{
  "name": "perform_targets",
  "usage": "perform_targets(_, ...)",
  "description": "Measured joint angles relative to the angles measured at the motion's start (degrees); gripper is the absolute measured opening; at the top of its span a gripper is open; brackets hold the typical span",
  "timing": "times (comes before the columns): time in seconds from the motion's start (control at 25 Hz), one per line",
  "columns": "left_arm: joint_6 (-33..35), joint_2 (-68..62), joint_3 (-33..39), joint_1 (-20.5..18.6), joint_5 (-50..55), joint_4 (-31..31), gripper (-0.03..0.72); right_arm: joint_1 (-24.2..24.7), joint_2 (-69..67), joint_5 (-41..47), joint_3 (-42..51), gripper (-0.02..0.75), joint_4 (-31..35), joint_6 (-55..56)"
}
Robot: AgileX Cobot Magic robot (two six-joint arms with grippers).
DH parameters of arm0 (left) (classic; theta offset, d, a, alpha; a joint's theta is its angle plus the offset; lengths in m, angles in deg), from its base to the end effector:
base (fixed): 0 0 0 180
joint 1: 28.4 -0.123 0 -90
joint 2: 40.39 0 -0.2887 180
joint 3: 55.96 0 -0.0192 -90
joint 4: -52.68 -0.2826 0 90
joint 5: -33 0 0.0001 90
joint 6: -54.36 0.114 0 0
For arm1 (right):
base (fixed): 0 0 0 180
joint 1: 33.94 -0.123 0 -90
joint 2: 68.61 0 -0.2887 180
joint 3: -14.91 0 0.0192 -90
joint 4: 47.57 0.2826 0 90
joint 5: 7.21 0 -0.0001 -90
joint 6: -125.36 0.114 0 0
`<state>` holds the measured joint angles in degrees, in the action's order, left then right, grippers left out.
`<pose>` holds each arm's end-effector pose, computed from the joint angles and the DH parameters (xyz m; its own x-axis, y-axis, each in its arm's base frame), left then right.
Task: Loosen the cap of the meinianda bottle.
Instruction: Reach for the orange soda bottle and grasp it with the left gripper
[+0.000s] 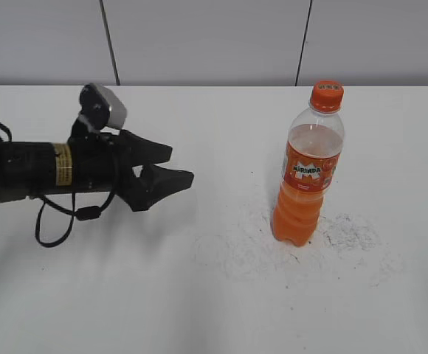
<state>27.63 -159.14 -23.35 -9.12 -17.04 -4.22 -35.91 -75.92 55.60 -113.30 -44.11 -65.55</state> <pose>0.3233 -0.1906 0.0958 -0.1844 0.3134 -0.9316 0.8861 0.4632 -0.0196 0.0427 0.0076 0.2612 -0.5077 -0.1794 -0.8426 -0.1644 0.9803 -0.1097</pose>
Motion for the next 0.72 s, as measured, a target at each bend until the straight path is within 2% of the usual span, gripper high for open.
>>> perform_targets(0.16, -7.0, -5.3, -8.0, 0.0, -4.0, -10.7, 0.582, 0.0, 0.0, 0.0, 0.0, 0.523, 0.0, 0.0)
perform_targets(0.32, -11.5, -9.9, -15.2, 0.0, -8.5, -17.8, 0.582, 0.0, 0.0, 0.0, 0.0, 0.523, 0.0, 0.0)
perform_targets(0.48, -12.3, -12.9, -18.3, 0.9, -11.4, -20.4, 0.582, 0.0, 0.0, 0.0, 0.0, 0.523, 0.0, 0.0)
perform_targets(0.72, -12.5, -16.1, -20.0, 4.8, -11.5, -20.3, 0.582, 0.0, 0.0, 0.0, 0.0, 0.523, 0.0, 0.0)
